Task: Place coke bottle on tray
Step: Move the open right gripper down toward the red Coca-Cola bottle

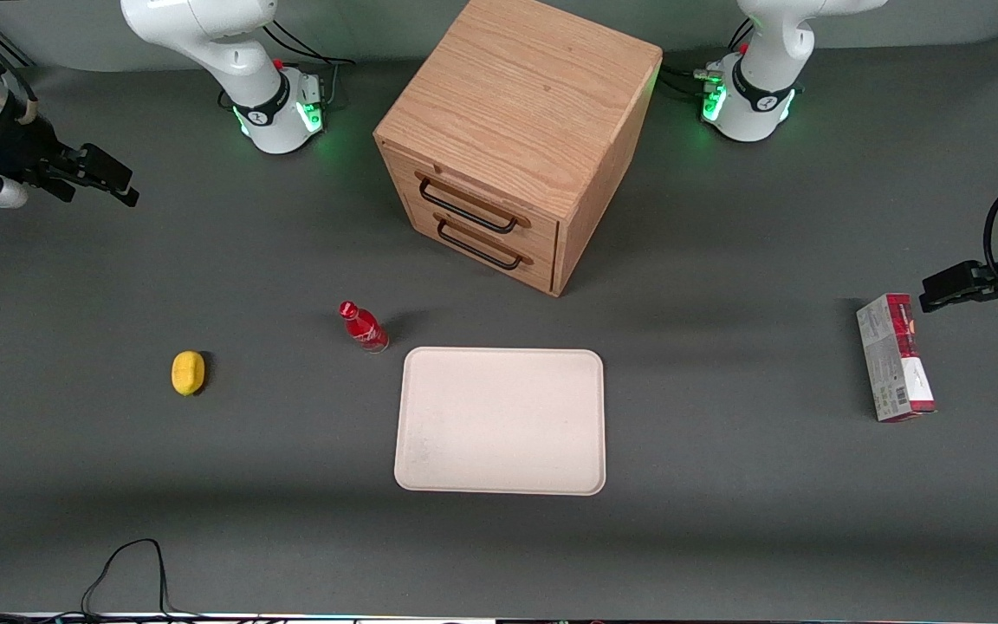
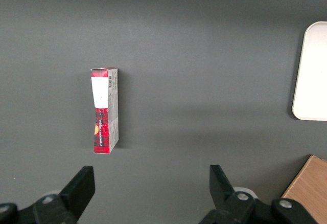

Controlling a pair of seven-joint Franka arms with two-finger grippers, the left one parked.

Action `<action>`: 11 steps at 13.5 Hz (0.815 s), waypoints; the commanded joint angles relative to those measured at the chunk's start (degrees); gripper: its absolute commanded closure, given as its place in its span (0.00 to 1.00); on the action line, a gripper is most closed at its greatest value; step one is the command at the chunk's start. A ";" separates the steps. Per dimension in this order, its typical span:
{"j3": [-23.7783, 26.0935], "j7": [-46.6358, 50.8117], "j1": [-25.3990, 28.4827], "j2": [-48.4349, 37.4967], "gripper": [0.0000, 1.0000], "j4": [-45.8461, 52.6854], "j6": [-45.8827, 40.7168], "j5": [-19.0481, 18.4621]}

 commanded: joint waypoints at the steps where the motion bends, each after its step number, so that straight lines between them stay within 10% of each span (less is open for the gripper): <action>1: -0.05 -0.72 0.47 3.88 0.00 4.55 -3.32 -0.84; 8: 14.51 12.24 0.73 29.00 0.00 37.75 -9.66 6.63; 11: 20.25 18.09 0.73 31.66 0.00 37.18 -7.39 5.57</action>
